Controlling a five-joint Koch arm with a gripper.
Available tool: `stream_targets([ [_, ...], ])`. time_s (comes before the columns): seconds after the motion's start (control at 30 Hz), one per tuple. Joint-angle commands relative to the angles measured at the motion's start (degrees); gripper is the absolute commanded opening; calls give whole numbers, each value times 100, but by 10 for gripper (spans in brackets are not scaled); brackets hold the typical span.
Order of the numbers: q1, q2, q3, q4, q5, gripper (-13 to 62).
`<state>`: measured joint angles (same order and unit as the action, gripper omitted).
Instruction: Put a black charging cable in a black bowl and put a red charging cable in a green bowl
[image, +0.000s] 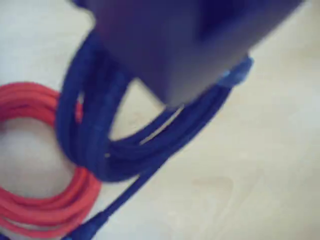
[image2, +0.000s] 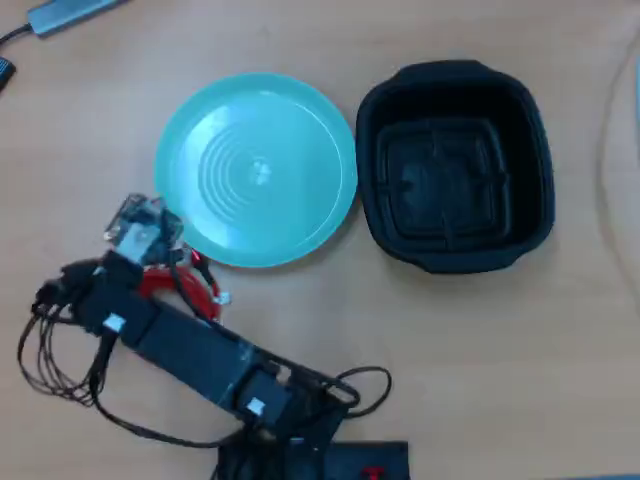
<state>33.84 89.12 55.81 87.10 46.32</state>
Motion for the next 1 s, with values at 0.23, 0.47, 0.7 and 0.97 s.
stream_targets([
  [0.23,1125,958,-571,18,-1951,-76],
  [0.47,1608,1424,-545,105,-2962,-76],
  [0.7,2452,1591,-536,114,-4025,-76],
  [0.97,3498,1564,-536,97,-5317,-76],
])
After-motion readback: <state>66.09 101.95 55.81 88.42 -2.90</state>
